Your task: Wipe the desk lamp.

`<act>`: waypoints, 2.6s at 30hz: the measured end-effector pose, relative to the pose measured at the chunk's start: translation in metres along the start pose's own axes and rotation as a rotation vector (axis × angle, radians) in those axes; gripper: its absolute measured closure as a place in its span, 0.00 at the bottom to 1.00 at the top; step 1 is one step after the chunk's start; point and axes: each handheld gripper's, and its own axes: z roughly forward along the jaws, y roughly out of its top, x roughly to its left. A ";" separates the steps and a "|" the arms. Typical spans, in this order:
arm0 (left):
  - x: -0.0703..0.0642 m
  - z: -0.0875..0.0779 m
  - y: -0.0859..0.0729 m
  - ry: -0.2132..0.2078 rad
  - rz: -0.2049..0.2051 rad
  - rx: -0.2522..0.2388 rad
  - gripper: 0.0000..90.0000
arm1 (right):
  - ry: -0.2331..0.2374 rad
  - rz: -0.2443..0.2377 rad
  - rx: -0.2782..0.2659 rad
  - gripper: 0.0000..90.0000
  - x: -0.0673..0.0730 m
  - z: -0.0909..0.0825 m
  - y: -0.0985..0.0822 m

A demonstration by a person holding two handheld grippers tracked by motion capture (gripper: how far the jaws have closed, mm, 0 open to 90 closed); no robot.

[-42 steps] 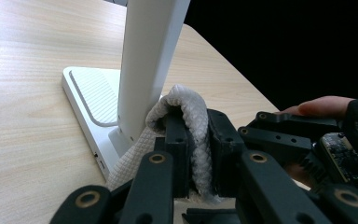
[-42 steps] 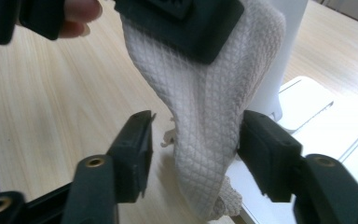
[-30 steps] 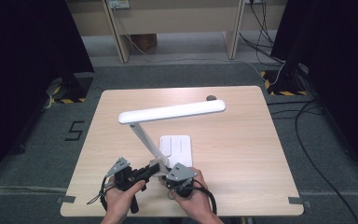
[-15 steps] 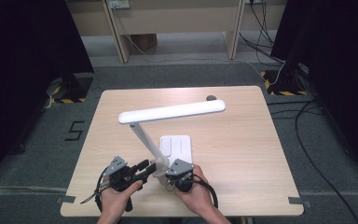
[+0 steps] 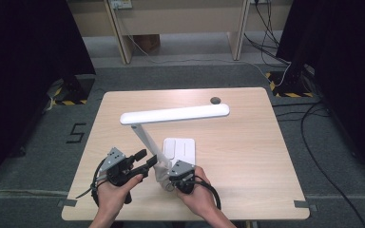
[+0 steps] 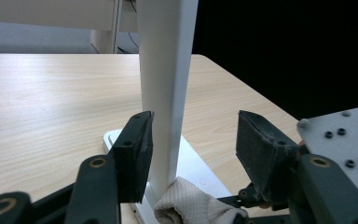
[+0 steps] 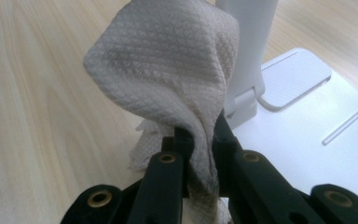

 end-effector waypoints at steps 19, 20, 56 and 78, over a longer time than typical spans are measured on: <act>0.007 0.018 0.015 0.036 0.123 -0.039 0.58 | 0.016 -0.025 0.116 0.95 -0.002 0.016 0.009; 0.007 0.019 0.015 0.036 0.120 -0.044 0.58 | 0.007 -0.030 0.111 0.95 -0.002 0.017 0.010; 0.004 0.027 0.024 0.097 0.131 -0.034 0.71 | -0.045 -0.014 0.128 0.95 -0.008 0.018 0.003; 0.000 0.024 0.024 0.114 0.123 -0.028 0.71 | -0.135 0.004 0.175 0.95 -0.030 -0.002 -0.016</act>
